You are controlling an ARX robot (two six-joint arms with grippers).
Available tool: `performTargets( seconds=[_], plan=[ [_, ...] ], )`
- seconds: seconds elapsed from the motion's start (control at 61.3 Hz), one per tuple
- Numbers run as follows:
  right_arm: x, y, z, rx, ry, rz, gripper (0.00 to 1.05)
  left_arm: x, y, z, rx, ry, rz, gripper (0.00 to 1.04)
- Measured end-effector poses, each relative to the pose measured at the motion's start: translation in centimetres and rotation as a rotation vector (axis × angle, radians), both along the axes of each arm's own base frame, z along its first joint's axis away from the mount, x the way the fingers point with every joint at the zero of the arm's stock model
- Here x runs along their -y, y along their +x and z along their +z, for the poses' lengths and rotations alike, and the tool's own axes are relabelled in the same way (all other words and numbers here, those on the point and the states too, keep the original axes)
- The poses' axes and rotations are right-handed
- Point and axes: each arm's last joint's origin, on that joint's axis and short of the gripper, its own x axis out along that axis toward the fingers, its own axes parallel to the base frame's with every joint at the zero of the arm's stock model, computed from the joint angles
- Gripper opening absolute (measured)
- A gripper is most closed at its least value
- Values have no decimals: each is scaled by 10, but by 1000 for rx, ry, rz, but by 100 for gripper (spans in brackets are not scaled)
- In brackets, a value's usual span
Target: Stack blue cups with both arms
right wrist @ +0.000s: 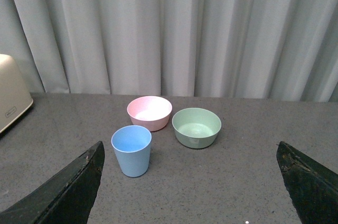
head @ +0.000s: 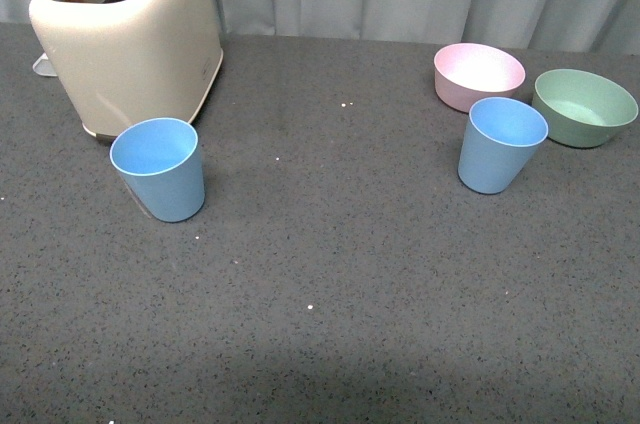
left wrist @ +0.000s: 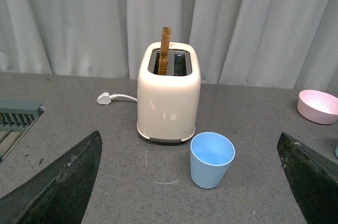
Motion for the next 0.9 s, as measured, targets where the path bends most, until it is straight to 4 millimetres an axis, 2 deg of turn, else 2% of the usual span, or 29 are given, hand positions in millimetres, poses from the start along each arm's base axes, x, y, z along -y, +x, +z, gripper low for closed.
performTargets(
  seconds=[0.75, 0.783, 0.832, 0.897],
  plan=[
    [0, 0, 0, 0, 0, 0, 95, 0, 0, 0, -2, -1, 7, 98],
    [0, 0, 0, 0, 0, 0, 95, 0, 1, -1, -57, -26, 65, 98],
    [0, 0, 0, 0, 0, -1, 95, 1, 6, -1, -232, -61, 234, 98],
    [0, 0, 0, 0, 0, 0, 95, 0, 20, 4, -314, -90, 270, 98]
  ],
)
